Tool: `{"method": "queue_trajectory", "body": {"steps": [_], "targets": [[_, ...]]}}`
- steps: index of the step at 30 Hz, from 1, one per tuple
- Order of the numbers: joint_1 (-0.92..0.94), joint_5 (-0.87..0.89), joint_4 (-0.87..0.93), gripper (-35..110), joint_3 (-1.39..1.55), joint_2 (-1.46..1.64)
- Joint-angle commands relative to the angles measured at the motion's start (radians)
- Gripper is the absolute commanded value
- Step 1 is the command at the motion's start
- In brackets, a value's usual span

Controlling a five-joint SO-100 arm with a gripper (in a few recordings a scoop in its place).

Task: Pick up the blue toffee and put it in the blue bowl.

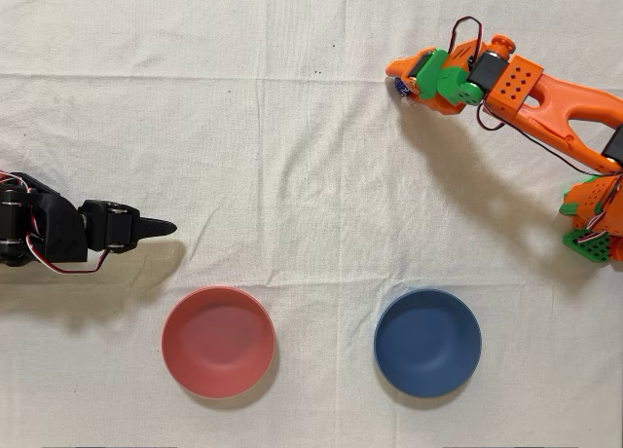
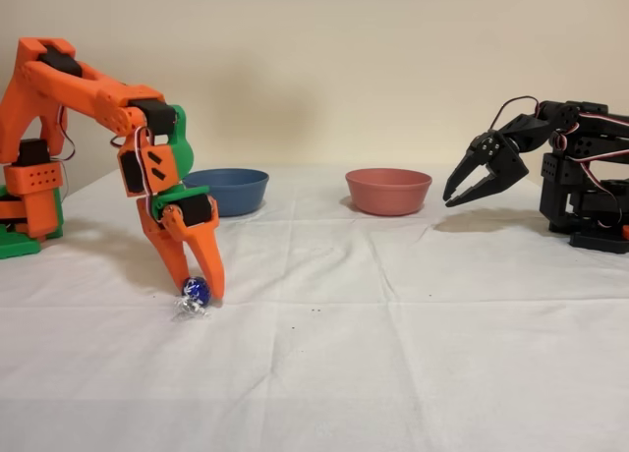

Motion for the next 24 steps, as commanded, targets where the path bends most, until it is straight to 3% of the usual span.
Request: {"method": "queue_trajectory", "body": {"steps": [1,10,24], "targets": [[0.014,-0.015,-0.006,26,-0.008,0.038],[0.02,-0.029,-0.006,14,-0.017,0.034],[-0.097,-0.087,0.032,13,0.086,0.253]]}}
